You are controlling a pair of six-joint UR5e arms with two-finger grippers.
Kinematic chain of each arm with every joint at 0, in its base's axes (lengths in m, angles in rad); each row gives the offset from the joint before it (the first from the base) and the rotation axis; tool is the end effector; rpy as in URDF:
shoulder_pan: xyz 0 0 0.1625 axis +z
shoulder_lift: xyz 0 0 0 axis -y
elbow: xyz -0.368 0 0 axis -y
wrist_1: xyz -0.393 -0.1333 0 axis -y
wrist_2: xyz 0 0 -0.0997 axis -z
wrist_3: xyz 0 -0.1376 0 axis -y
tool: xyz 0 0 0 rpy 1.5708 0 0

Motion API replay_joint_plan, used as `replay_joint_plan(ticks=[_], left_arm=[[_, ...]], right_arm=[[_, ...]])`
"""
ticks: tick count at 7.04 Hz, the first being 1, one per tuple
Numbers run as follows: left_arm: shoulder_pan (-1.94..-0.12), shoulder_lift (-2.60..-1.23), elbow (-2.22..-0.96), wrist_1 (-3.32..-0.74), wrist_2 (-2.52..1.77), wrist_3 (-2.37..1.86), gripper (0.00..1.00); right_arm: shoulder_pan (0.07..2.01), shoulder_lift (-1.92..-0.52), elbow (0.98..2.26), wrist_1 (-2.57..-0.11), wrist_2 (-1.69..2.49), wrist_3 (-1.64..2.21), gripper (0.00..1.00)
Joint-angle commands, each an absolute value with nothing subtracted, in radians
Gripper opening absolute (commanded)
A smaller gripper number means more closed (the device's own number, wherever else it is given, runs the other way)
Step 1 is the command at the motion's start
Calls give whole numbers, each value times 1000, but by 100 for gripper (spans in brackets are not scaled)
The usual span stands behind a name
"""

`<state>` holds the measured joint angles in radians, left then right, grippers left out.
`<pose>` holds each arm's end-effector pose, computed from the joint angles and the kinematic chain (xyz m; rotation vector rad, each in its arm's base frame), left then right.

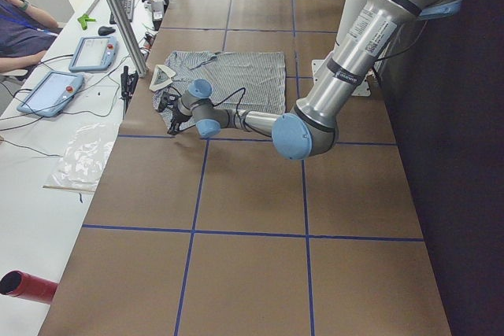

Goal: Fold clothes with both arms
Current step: 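Grasp the sleeve nearest the left gripper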

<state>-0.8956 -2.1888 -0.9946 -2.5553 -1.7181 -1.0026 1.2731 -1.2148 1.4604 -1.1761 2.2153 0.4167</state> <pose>0.3955 -0.6748 0.4312 0.5860 0.8534 -0.2221 -0.1438 -0.6412 0.4405 0.3607 -0.7975 -0.0949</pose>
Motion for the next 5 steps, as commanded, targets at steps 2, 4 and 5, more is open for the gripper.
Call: replay_joint_plan(ticks=[2, 4, 5], left_arm=[[-890, -2217, -942, -2557, -1706, -996, 57], [-882, -2217, -939, -2557, -1707, -993, 56], [-879, -2217, -931, -2557, -1707, -992, 55]], right_arm=[[1273, -1216, 1459, -1177, 2214, 419, 100], [1273, -1216, 1459, -1177, 2214, 419, 100], [1273, -1216, 1459, -1177, 2214, 417, 100]])
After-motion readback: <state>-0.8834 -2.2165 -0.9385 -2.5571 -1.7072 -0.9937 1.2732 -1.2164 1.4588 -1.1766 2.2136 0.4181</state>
